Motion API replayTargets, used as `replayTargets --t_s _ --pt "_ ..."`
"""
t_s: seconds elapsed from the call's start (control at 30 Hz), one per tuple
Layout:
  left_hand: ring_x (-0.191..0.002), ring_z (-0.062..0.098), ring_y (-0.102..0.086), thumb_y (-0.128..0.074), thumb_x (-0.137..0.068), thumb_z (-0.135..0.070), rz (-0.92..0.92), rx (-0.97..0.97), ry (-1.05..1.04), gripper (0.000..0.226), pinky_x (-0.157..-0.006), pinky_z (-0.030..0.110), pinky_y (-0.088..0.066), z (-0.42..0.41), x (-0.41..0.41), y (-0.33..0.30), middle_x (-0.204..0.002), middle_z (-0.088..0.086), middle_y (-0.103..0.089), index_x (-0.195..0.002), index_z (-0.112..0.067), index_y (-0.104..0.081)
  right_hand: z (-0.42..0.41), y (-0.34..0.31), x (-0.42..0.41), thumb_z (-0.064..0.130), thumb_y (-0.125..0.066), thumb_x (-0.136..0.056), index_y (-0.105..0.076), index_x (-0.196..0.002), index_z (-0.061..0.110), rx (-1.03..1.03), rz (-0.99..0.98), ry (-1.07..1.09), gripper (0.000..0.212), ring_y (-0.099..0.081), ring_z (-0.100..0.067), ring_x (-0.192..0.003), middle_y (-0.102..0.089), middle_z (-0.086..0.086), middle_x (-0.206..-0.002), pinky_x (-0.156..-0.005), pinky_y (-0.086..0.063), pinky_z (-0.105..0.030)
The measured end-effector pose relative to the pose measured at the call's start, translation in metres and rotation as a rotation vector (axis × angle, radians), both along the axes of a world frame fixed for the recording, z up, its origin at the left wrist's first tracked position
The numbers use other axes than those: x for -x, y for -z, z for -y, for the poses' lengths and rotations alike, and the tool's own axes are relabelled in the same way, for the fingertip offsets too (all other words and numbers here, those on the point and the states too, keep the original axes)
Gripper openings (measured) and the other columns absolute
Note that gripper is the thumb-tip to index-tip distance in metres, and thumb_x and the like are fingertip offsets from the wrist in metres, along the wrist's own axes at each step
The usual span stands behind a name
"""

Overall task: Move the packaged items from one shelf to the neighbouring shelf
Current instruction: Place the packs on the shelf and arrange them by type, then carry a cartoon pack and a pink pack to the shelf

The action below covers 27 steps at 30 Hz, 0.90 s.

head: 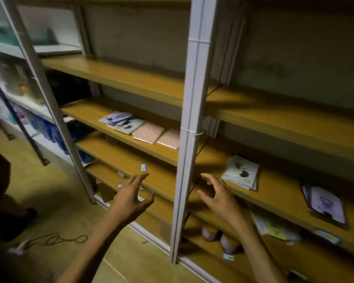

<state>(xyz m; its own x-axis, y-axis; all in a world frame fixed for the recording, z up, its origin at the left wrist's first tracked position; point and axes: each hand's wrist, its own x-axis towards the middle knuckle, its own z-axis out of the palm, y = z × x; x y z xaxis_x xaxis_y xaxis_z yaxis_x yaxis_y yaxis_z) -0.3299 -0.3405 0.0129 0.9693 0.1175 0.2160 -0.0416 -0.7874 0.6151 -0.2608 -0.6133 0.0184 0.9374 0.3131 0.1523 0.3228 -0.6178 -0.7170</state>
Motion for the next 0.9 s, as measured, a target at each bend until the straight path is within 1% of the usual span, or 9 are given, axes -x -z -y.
replayTargets --t_s 0.13,0.3,0.4,0.47,0.57,0.63,0.73,0.8,0.9 --pt "-0.107 0.016 -0.057 -0.053 -0.072 -0.057 0.011 -0.009 -0.024 0.073 -0.085 0.039 -0.054 -0.049 -0.002 0.002 -0.129 -0.003 -0.052 -0.138 -0.028 -0.043 -0.062 0.000 -0.013 0.034 -0.063 -0.088 -0.044 -0.133 0.037 0.017 -0.007 -0.073 0.049 -0.042 -0.004 -0.122 -0.045 0.016 -0.130 -0.099 -0.039 -0.024" --pt "-0.116 0.015 -0.048 -0.043 -0.071 -0.064 0.020 -0.025 -0.081 0.080 -0.095 0.036 -0.047 -0.098 -0.016 0.009 -0.132 -0.001 -0.052 -0.141 -0.024 -0.041 -0.122 0.008 -0.044 0.038 -0.061 -0.088 -0.043 -0.133 0.037 0.051 -0.032 -0.124 0.049 -0.044 -0.004 -0.122 -0.045 0.015 -0.131 -0.104 -0.041 -0.029" --pt "-0.120 0.016 -0.046 -0.040 -0.071 -0.066 0.000 -0.026 -0.092 0.083 -0.096 0.034 -0.045 -0.126 -0.037 0.015 -0.135 0.000 -0.050 -0.142 -0.024 -0.039 -0.157 0.015 -0.069 0.042 -0.061 -0.087 -0.042 -0.131 0.041 0.055 -0.022 -0.130 0.048 -0.045 -0.001 -0.117 -0.046 0.018 -0.131 -0.101 -0.041 -0.027" --pt "-0.122 0.016 -0.046 -0.045 -0.072 -0.064 -0.005 -0.030 -0.089 0.081 -0.098 0.032 -0.044 -0.144 -0.058 0.016 -0.137 0.000 -0.048 -0.143 -0.024 -0.038 -0.178 0.018 -0.088 0.041 -0.061 -0.087 -0.043 -0.131 0.041 0.045 -0.013 -0.128 0.047 -0.046 0.000 -0.115 -0.047 0.018 -0.129 -0.100 -0.041 -0.026" --pt "-0.120 0.013 -0.048 -0.060 -0.084 -0.048 -0.018 -0.061 -0.053 0.070 -0.097 0.030 -0.044 -0.172 -0.094 0.017 -0.143 -0.002 -0.043 -0.145 -0.026 -0.033 -0.206 0.021 -0.121 0.039 -0.061 -0.088 -0.043 -0.133 0.036 0.028 -0.014 -0.118 0.049 -0.043 -0.002 -0.118 -0.046 0.016 -0.129 -0.100 -0.040 -0.026" --pt "-0.117 0.012 -0.050 -0.061 -0.086 -0.045 -0.031 -0.071 -0.036 0.069 -0.096 0.030 -0.046 -0.193 -0.120 0.015 -0.145 -0.003 -0.040 -0.146 -0.028 -0.031 -0.222 0.021 -0.145 0.037 -0.062 -0.088 -0.044 -0.133 0.034 0.009 -0.006 -0.097 0.049 -0.044 -0.005 -0.119 -0.048 0.014 -0.129 -0.099 -0.039 -0.024" --pt "-0.125 0.011 -0.043 -0.061 -0.086 -0.045 -0.014 -0.110 -0.033 0.069 -0.100 0.028 -0.042 -0.219 -0.161 0.011 -0.144 -0.003 -0.041 -0.145 -0.027 -0.031 -0.243 0.017 -0.178 0.029 -0.065 -0.087 -0.048 -0.131 0.029 -0.014 0.010 -0.072 0.047 -0.048 -0.008 -0.117 -0.050 0.013 -0.122 -0.094 -0.037 -0.020" --pt "-0.126 0.011 -0.042 -0.061 -0.086 -0.045 0.006 -0.132 -0.015 0.068 -0.100 0.026 -0.039 -0.236 -0.188 0.011 -0.143 -0.002 -0.043 -0.145 -0.026 -0.033 -0.257 0.017 -0.200 0.027 -0.064 -0.088 -0.048 -0.131 0.029 -0.013 -0.011 -0.054 0.046 -0.047 -0.008 -0.116 -0.047 0.016 -0.118 -0.094 -0.038 -0.022" --pt "-0.126 0.012 -0.042 -0.062 -0.085 -0.044 0.017 -0.144 0.010 0.068 -0.100 0.027 -0.038 -0.252 -0.216 0.012 -0.142 -0.001 -0.045 -0.144 -0.025 -0.034 -0.269 0.018 -0.219 0.028 -0.063 -0.088 -0.047 -0.132 0.030 -0.007 -0.032 -0.021 0.046 -0.046 -0.007 -0.121 -0.048 0.014 -0.128 -0.096 -0.039 -0.023"
